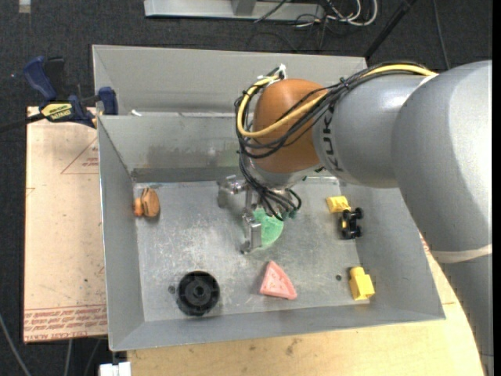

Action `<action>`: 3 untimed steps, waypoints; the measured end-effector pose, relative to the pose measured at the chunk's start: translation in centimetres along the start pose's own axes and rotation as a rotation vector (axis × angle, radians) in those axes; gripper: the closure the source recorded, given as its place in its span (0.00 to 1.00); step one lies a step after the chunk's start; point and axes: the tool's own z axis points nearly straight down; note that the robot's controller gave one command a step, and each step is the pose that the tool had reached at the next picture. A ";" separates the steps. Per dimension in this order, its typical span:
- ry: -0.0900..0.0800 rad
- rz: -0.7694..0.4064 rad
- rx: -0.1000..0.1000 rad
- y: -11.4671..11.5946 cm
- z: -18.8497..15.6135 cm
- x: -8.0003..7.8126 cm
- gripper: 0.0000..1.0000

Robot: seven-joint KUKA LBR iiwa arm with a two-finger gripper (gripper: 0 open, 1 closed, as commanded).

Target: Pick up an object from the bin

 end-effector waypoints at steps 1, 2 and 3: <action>-0.001 0.001 0.000 0.0 0.0 0.0 0.00; 0.000 -0.024 -0.001 -3.9 -0.1 1.0 0.00; 0.000 -0.026 0.004 -6.2 -1.1 -0.4 0.00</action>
Offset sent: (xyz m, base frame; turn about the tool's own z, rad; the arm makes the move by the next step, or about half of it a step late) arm 0.0003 -0.0611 0.0005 -0.0320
